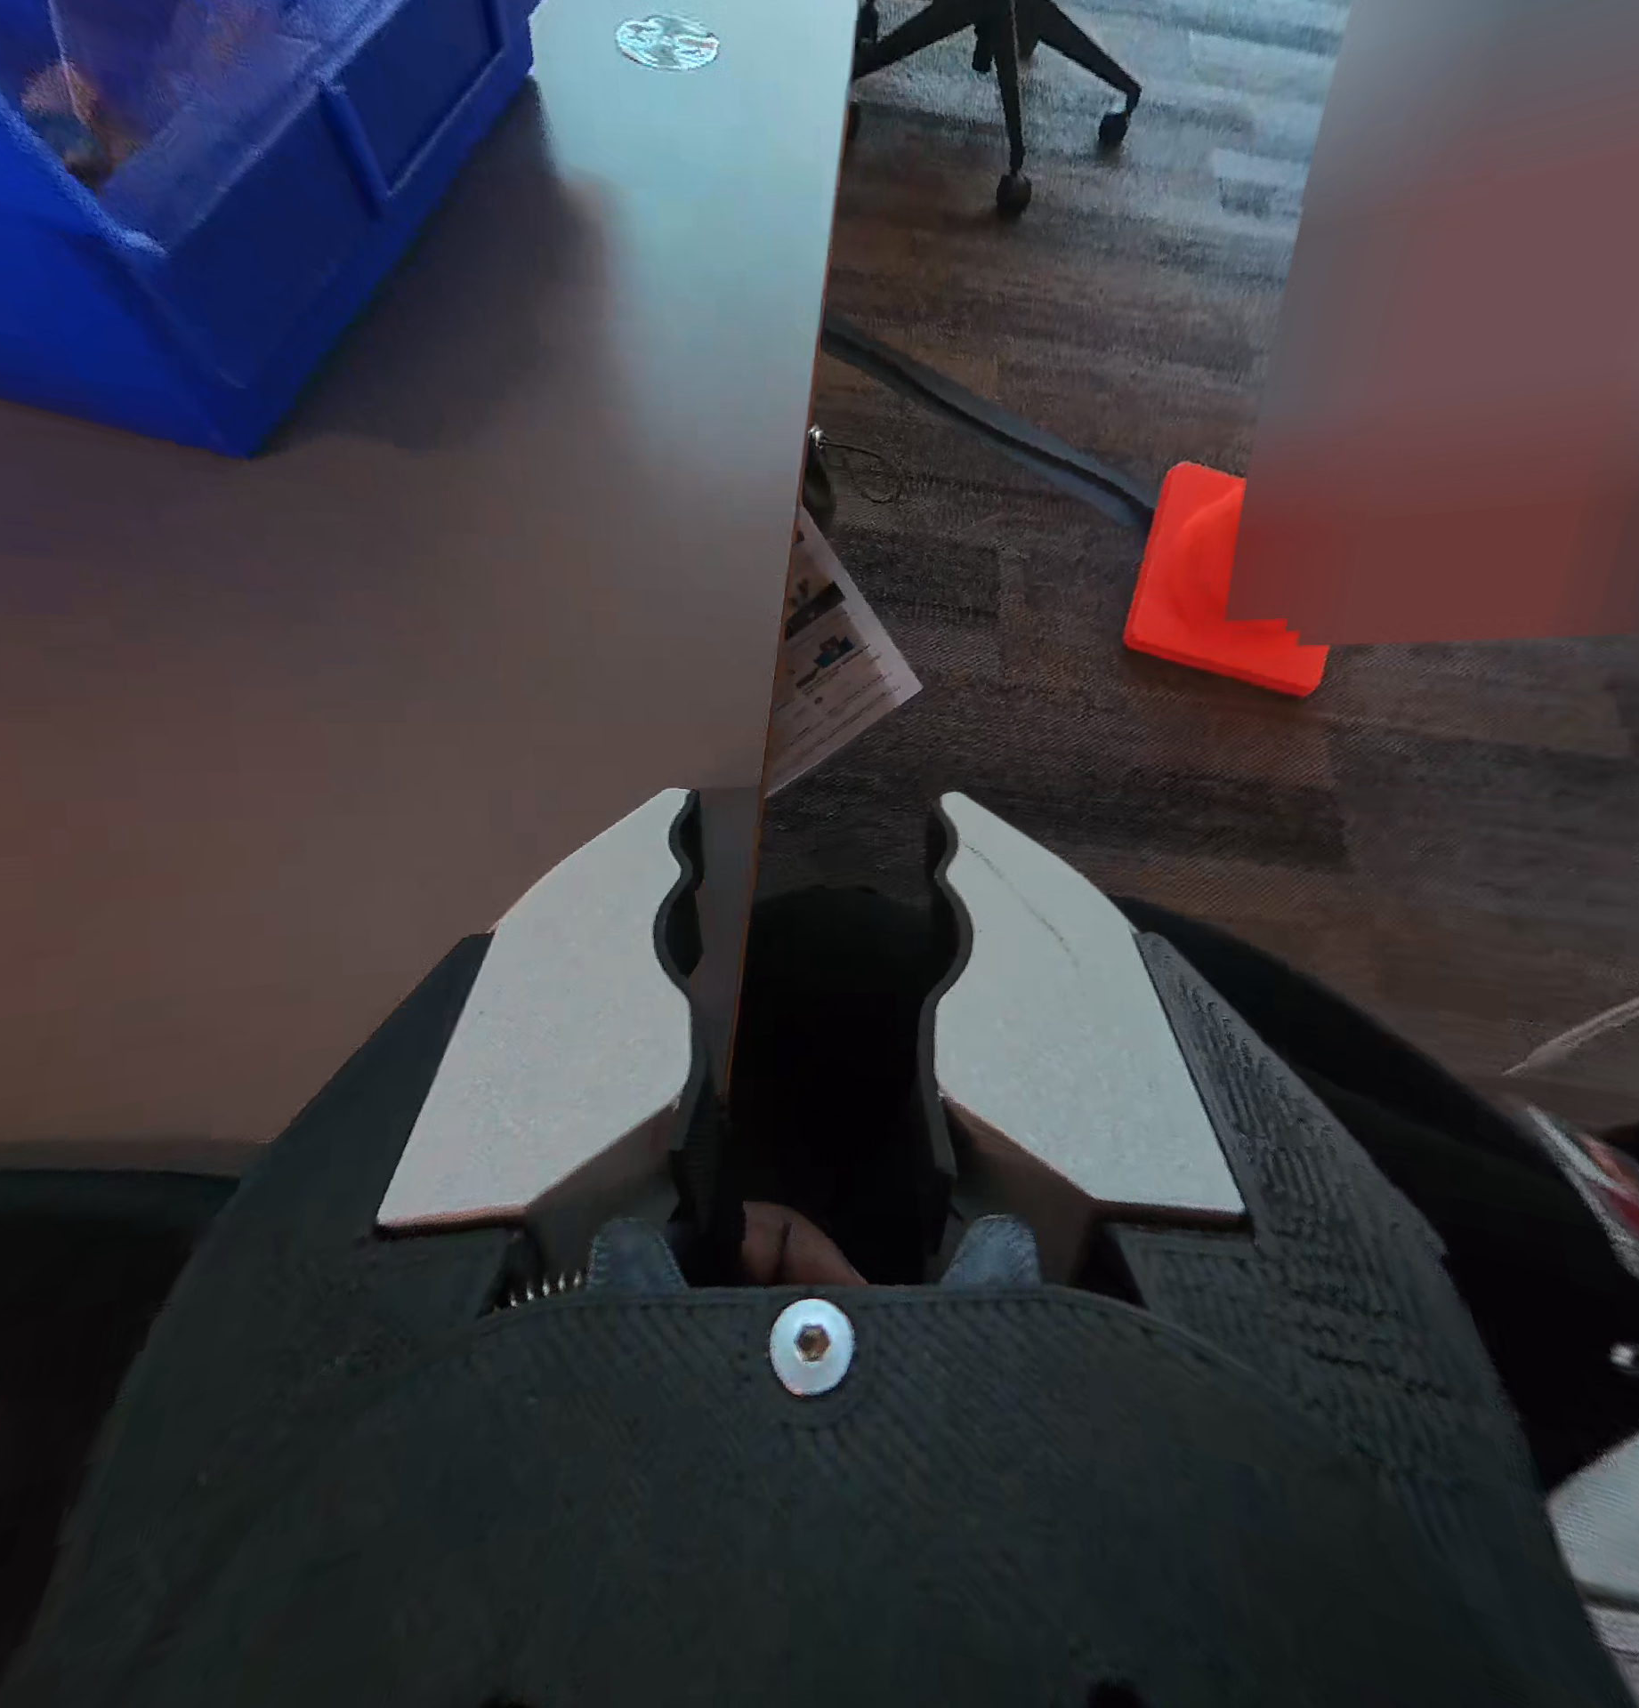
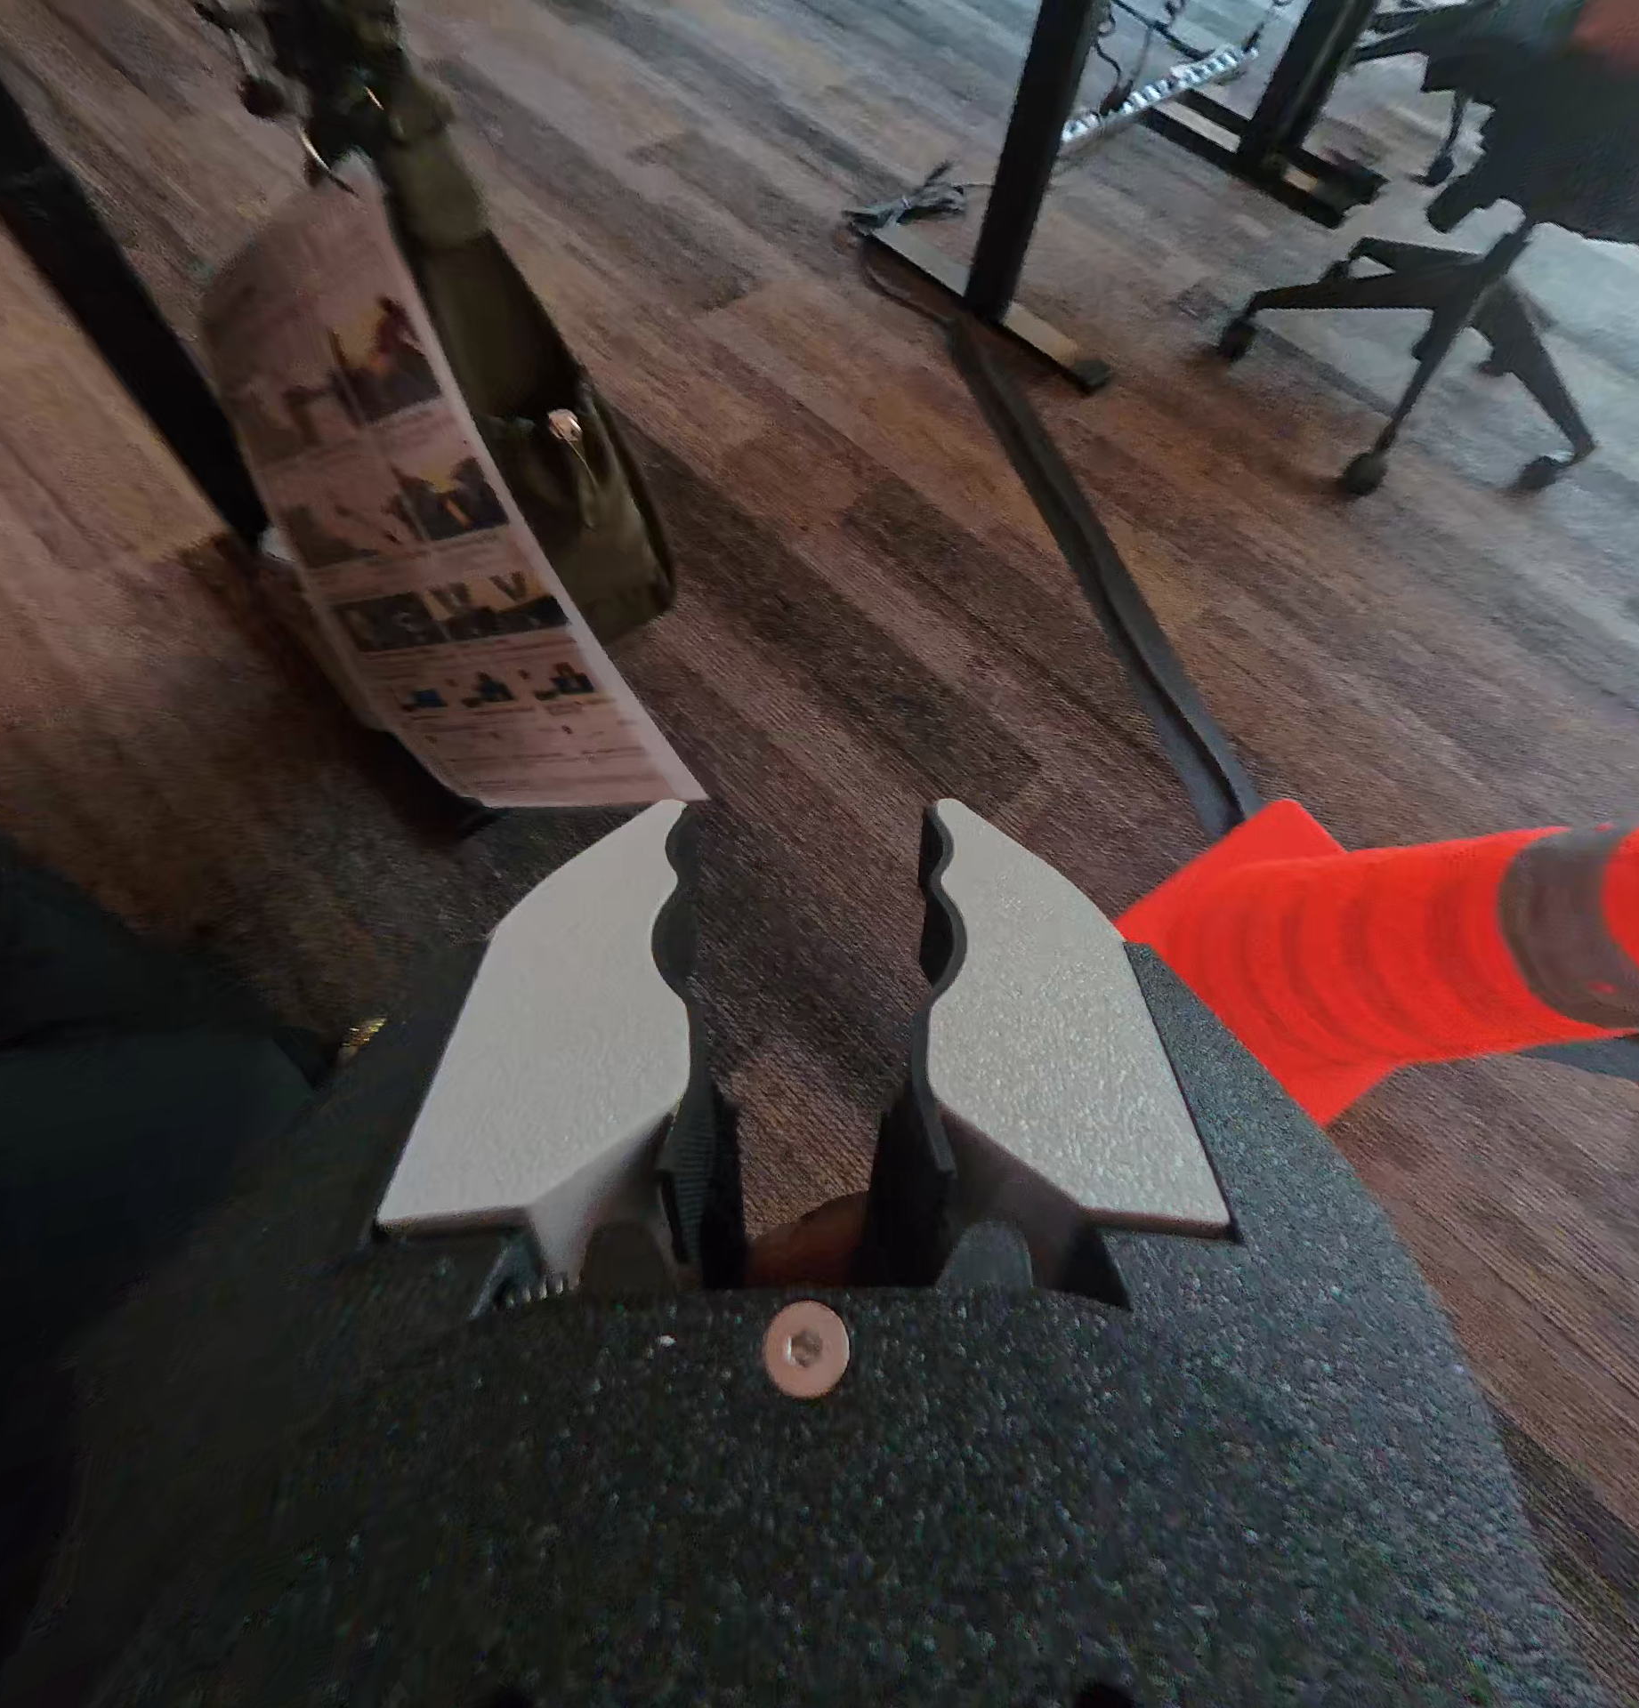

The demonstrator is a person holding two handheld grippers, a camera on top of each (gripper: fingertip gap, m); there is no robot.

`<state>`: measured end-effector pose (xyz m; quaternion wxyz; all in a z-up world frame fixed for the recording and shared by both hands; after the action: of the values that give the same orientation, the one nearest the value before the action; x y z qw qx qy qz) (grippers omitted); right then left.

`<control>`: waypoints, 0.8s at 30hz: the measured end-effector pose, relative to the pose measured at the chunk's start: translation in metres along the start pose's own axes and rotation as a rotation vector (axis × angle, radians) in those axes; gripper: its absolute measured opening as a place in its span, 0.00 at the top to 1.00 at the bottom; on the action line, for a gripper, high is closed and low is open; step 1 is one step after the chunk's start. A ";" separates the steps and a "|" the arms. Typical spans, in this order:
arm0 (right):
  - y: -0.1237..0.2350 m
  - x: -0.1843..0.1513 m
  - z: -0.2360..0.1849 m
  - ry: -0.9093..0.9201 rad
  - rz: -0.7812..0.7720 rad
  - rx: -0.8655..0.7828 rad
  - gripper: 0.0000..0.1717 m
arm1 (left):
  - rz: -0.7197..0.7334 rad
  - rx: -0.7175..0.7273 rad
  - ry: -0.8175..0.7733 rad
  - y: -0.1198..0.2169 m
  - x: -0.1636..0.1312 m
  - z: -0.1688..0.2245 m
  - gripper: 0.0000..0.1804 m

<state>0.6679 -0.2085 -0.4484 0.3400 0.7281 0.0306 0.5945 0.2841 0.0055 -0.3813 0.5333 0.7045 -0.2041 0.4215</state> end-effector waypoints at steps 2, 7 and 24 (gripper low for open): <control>-0.002 -0.005 0.004 0.028 -0.035 -0.034 0.72 | 0.015 -0.038 0.055 0.001 0.001 -0.002 0.76; -0.007 -0.010 0.007 0.051 -0.084 -0.063 0.72 | 0.025 -0.086 0.092 0.001 0.001 -0.003 0.80; -0.027 -0.026 0.015 0.230 -0.211 0.147 0.70 | 0.016 -0.135 0.150 0.001 0.002 -0.006 0.86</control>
<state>0.6832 -0.2061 -0.4857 0.3406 0.6709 0.1890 0.6311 0.2823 0.0107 -0.3792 0.5899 0.6317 -0.1975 0.4625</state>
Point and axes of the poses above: each gripper's, where its closed fingertips meet, y back along the fingers, x out of its top, z = x × y across the jaws, the point moved 6 cm from there along y, back along the fingers, and after that the axes turned 12 degrees about -y, right-handed, at the moved point
